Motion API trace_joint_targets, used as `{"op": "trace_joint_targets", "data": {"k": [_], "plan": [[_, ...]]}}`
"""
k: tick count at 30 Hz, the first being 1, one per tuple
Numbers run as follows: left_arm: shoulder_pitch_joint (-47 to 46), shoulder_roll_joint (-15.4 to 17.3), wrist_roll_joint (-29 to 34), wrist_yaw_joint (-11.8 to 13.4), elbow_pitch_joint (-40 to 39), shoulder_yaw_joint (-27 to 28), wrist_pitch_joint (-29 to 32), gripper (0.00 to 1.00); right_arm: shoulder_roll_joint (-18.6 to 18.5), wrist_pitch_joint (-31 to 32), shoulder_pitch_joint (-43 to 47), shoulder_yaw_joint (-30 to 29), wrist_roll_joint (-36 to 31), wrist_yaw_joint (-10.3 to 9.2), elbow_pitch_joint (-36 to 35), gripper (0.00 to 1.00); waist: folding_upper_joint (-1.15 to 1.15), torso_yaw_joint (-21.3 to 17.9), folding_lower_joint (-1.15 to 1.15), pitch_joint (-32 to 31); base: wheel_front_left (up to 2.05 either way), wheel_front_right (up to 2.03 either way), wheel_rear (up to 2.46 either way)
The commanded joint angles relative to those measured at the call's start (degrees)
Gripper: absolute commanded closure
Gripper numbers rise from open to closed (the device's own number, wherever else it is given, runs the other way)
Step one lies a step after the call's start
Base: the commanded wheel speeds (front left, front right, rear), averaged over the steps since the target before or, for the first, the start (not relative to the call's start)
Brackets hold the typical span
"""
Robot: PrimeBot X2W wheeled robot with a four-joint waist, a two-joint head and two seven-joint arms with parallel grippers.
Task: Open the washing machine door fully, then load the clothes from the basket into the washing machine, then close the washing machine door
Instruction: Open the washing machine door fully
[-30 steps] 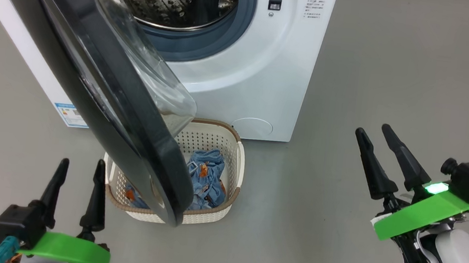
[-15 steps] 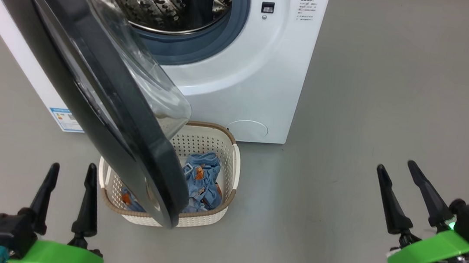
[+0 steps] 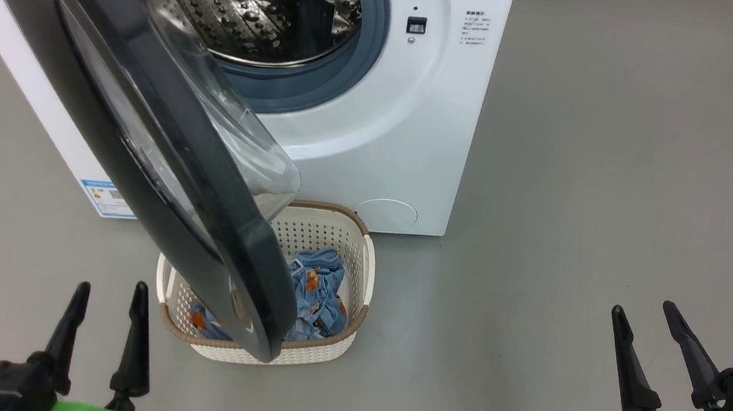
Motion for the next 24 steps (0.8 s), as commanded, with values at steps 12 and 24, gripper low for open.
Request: {"op": "trace_joint_targets", "data": {"k": [12, 24], "plan": [[-0.3, 0.9, -0.3, 0.5, -0.9, 1.0, -0.4, 0.00, 0.4, -0.7, 0.0, 1.6, -2.2, 0.16, -1.3, 0.00, 0.00, 0.9, 0.00, -0.2, 0.00, 0.00, 0.00], [-0.6, 0.9, -0.4, 0.4, -0.5, 1.0, -0.4, 0.00, 0.5, -0.7, -1.1, 2.7, -1.8, 0.16, 0.5, 0.00, 0.00, 1.4, 0.00, 0.2, 0.00, 0.00, 0.00]]}}
